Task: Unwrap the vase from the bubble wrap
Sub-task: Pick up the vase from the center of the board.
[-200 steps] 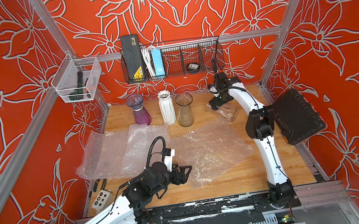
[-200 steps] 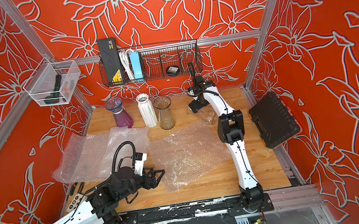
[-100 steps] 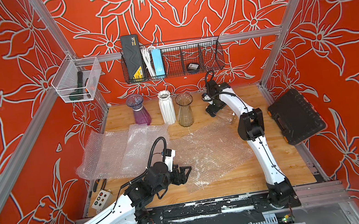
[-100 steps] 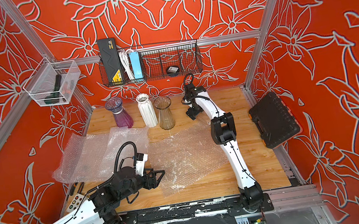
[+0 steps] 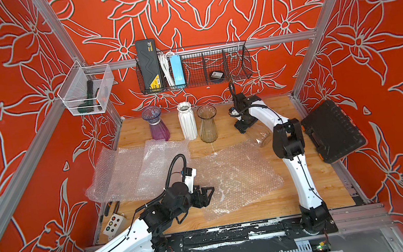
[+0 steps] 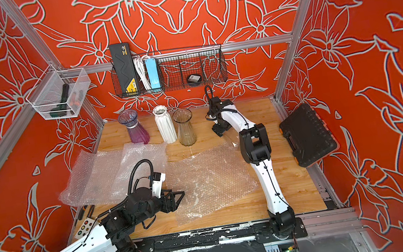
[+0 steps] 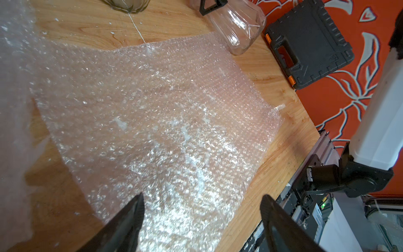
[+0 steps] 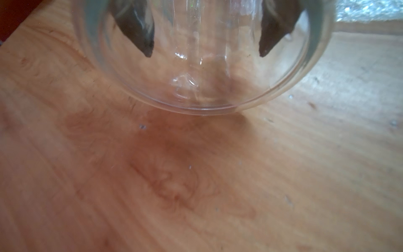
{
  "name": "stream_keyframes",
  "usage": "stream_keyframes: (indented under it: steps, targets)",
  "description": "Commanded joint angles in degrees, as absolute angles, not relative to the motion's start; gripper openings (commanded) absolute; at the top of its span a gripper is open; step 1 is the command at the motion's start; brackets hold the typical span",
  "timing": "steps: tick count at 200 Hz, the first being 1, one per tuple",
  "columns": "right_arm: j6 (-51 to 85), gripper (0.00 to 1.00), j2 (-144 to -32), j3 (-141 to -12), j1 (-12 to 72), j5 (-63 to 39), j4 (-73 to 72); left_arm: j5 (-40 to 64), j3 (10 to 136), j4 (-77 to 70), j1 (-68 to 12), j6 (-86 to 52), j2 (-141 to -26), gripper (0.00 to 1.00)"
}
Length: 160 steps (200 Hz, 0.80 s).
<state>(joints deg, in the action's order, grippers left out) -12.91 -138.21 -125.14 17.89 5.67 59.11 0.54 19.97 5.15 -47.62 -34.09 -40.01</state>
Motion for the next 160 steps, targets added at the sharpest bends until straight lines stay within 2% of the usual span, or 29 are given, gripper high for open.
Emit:
stream_keyframes:
  steps: [1, 50, 76, 107, 160]
  targets:
    - [-10.63, 0.15, -130.12, -117.93, 17.41, 4.71, 54.70, 0.46, 20.02, 4.48, -47.11, -33.90, -38.77, 0.81]
    - [-4.83, 0.00, -112.91, -97.21, 15.95, 4.20, 38.23, -0.07, 20.36, 4.92, -46.63, -33.88, -37.42, 0.80]
    - [-2.59, 0.00, -105.45, -87.20, 15.24, 2.88, 27.90, 0.45, 19.79, 4.40, -46.58, -34.07, -36.87, 0.79]
    - [-0.17, 0.00, -96.79, -72.50, 15.21, -2.41, 8.41, 0.66, 19.91, 4.16, -46.49, -33.90, -37.26, 0.78]
    - [-1.34, 0.00, -89.54, -63.07, 15.37, -4.79, -5.19, 1.58, 20.12, 3.78, -46.27, -33.59, -39.50, 0.78]
